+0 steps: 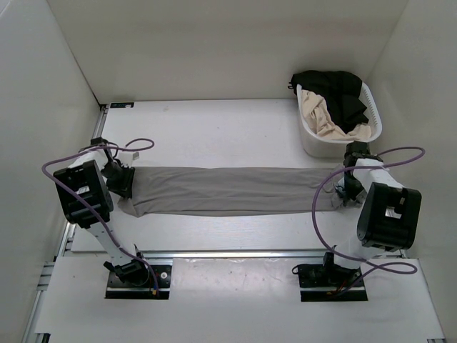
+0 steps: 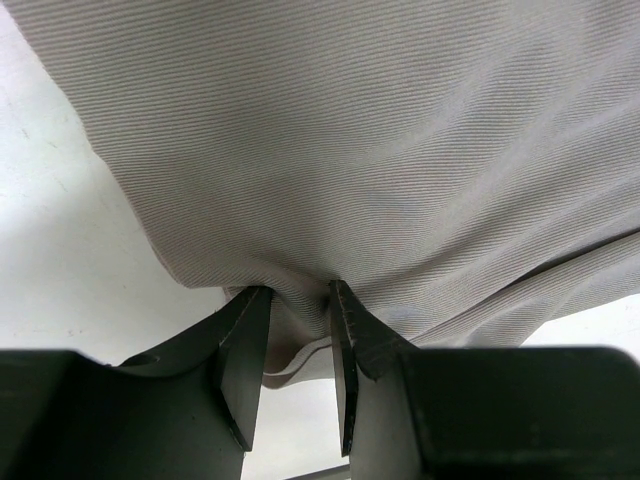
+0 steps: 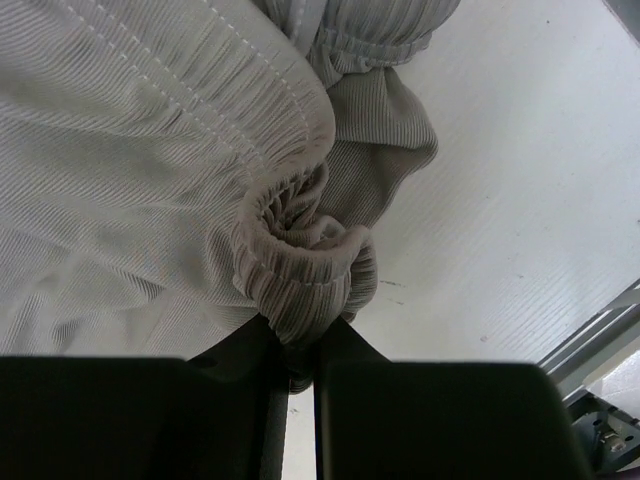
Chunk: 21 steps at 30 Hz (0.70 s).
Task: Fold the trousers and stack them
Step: Fold the trousers
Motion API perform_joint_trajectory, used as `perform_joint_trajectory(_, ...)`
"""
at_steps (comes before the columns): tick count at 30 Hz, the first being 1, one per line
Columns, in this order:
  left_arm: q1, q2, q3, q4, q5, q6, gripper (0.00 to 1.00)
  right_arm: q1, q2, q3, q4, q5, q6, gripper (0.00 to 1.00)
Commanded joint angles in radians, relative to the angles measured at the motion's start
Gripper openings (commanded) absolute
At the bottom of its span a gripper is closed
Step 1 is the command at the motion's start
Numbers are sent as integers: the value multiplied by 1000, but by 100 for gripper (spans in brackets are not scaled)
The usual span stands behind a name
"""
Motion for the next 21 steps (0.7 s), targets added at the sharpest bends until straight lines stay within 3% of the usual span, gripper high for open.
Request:
perform_joint_trajectory(1,-3,14,34,-7,-29,-7,42,-23,16,7,31,27,31,0)
perform_joint_trajectory(9,-3,-4,14,-7,-59,2,42,-107,92,93,-1,141,-53,3)
perform_joint_trajectory(12,-3,-15,14,-7,-59,2,42,-129,111,103,-1,141,-73,25)
perform_joint_trajectory(13,-3,-15,5,-7,-59,2,42,-129,111,103,9,141,-73,48)
perform_joint_trajectory(14,-3,-15,5,-7,-59,2,42,-129,111,103,25,127,-82,57)
perform_joint_trajectory(17,-3,-15,5,-7,-59,2,42,-129,89,103,34,118,-82,68)
perform_joint_trajectory(21,-3,-15,-4,-7,-59,11,42,-164,89,113,54,69,-104,73)
